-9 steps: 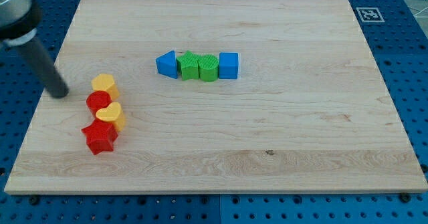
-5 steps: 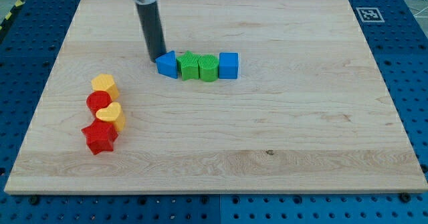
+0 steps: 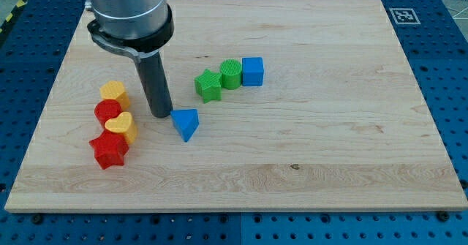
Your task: Move blue triangle to bottom center
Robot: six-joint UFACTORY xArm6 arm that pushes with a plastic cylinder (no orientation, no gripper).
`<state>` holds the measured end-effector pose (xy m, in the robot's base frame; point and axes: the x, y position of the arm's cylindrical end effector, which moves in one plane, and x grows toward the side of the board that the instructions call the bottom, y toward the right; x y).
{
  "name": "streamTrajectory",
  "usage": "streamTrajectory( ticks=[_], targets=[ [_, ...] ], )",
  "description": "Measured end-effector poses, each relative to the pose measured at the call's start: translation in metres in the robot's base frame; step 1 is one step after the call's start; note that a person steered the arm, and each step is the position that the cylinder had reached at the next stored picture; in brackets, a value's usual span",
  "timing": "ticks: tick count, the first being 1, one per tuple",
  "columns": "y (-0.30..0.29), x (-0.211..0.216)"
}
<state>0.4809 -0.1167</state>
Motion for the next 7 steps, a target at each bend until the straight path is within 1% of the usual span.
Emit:
streamTrajectory(
  ticks=[1,2,3,4,5,6,7],
  targets=[
    [0.034,0.024],
    [0.081,0.045],
    [0.13,0.054],
    [0.148,0.059],
    [0.123,0.061],
    [0.107,0.045],
    [0.059,0.048]
  ],
)
